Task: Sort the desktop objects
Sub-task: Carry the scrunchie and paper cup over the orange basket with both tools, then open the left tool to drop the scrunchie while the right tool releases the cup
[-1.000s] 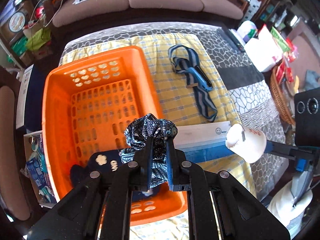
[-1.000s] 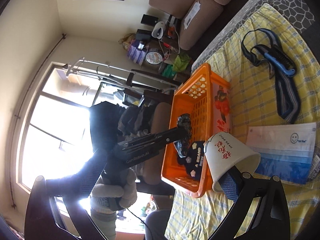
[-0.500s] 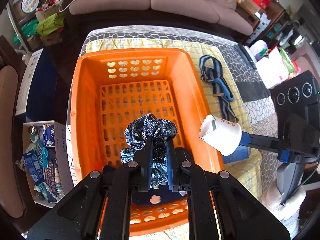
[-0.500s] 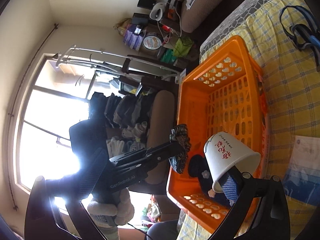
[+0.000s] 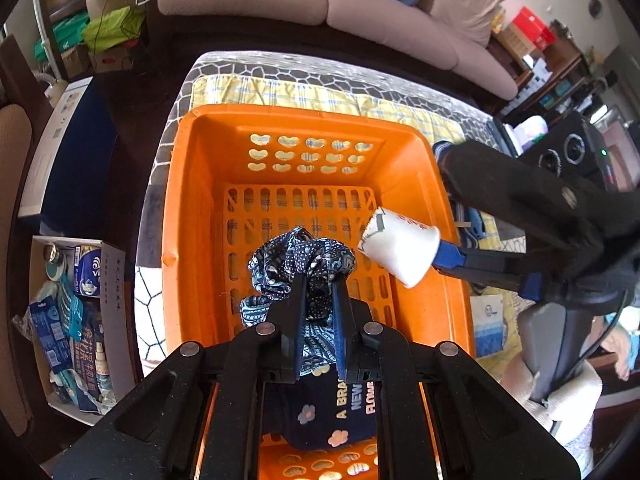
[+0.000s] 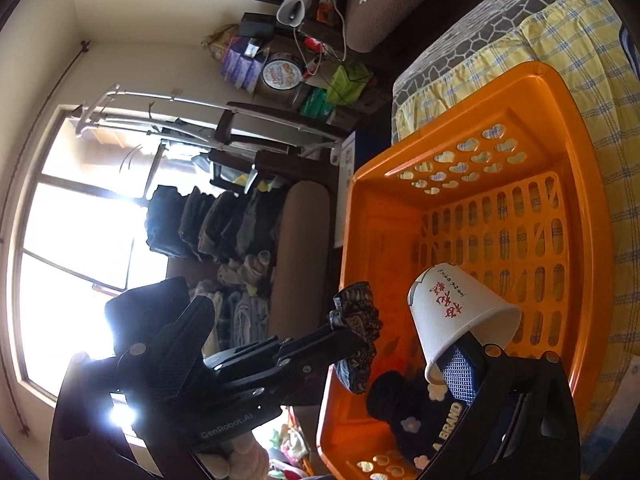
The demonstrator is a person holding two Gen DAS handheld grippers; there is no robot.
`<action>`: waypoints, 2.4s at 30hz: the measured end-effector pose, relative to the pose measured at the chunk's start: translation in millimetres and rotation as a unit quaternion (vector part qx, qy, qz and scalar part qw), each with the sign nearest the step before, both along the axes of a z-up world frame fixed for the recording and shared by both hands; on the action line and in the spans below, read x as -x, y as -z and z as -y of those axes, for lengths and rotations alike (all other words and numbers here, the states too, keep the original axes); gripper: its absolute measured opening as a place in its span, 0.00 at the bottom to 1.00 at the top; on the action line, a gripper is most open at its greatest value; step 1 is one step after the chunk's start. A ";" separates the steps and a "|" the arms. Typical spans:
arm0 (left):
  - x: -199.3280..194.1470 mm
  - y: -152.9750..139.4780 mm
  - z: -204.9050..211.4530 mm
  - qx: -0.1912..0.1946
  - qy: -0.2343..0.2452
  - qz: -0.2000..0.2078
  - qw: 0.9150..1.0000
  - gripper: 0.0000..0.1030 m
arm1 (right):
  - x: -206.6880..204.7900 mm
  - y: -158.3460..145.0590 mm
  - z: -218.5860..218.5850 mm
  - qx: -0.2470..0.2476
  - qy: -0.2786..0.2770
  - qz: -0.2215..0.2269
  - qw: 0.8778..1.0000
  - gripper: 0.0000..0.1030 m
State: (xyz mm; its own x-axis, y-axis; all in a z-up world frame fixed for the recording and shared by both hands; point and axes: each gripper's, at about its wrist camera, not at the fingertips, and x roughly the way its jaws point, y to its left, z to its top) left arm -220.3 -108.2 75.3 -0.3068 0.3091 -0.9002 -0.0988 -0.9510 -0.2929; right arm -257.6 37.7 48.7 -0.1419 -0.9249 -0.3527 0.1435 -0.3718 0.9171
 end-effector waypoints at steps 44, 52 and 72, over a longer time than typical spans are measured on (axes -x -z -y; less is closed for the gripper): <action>-11.9 40.5 2.2 -0.017 -0.033 0.031 0.999 0.11 | 36.1 11.6 57.7 -0.395 -0.055 0.065 0.915 0.99; -1.2 38.9 -1.6 -0.006 -0.038 0.029 0.999 0.11 | 38.7 -18.2 42.3 -0.389 -0.045 0.035 0.920 0.99; 15.4 54.5 -36.4 0.044 -0.038 0.048 0.997 0.41 | 9.9 -22.7 -43.5 -0.336 -0.018 0.045 0.940 0.99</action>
